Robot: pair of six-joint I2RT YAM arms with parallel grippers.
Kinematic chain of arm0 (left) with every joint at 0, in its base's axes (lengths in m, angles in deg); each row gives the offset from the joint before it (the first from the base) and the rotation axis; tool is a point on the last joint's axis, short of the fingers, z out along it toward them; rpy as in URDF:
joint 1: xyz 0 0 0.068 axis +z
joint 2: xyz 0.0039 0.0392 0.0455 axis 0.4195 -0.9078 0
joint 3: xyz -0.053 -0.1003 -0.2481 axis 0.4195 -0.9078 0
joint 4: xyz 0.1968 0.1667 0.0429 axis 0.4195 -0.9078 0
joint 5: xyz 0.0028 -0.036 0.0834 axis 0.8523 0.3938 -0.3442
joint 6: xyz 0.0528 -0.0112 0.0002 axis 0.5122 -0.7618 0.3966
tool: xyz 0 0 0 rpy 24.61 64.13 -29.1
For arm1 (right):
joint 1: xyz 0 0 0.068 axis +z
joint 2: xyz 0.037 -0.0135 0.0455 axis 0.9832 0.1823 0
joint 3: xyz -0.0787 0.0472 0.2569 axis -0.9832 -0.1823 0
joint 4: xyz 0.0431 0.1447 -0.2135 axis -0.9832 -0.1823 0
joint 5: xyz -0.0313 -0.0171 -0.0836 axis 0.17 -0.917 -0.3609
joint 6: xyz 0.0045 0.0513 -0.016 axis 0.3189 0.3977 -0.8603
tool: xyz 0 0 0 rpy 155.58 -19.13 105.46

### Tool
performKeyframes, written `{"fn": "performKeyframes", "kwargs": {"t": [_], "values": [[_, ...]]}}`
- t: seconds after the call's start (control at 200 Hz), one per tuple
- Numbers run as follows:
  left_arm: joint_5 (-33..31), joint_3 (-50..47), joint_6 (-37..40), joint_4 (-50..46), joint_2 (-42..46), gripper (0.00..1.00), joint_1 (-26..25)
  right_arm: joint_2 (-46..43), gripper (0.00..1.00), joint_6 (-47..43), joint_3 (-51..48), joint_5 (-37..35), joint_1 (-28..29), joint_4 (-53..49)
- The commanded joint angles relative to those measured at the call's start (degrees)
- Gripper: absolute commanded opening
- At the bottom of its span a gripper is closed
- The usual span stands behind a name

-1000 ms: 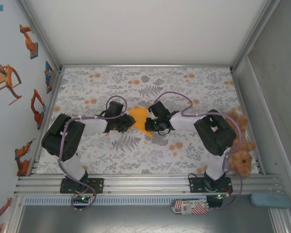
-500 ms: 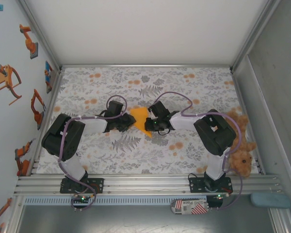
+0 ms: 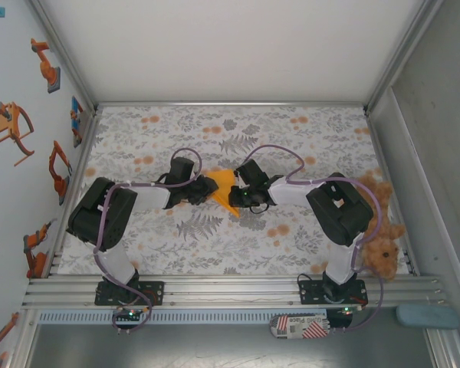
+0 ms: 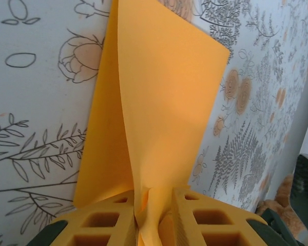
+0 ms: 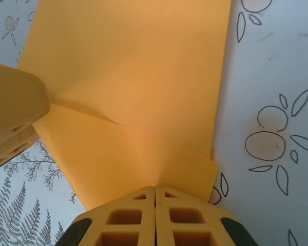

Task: Fold a paper plane with a square sheet of paper (pick it up from the middle)
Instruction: Fourth fold the wing at the center of the table.

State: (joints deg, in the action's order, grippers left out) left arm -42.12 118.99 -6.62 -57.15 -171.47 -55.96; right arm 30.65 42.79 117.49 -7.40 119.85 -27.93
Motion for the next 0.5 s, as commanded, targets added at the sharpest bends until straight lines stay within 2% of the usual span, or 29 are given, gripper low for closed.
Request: {"fn": "performKeyframes", "kwargs": {"t": [0.0, 0.165, 0.331, 0.496], "values": [[1.5, 0.5, -1.0, 1.8, -1.0, 0.21, 0.4, 1.4, 0.07, 0.2, -1.1, -0.7, -0.4, -1.7], [0.8, 1.2, -0.9, 0.1, -1.2, 0.09, 0.7, -2.1, 0.08, -2.2, -0.9, -1.8, -0.8, -1.3], [-2.2, 2.6, -0.6, -4.0, 0.0, 0.06, 0.7, -9.3, 0.17, -5.5, -0.2, -6.6, -0.9, -2.4], [-7.0, 4.9, -1.8, -8.4, 1.1, 0.05, 0.2, -11.2, 0.23, -7.7, -2.2, -11.0, -0.9, -0.8]]}}
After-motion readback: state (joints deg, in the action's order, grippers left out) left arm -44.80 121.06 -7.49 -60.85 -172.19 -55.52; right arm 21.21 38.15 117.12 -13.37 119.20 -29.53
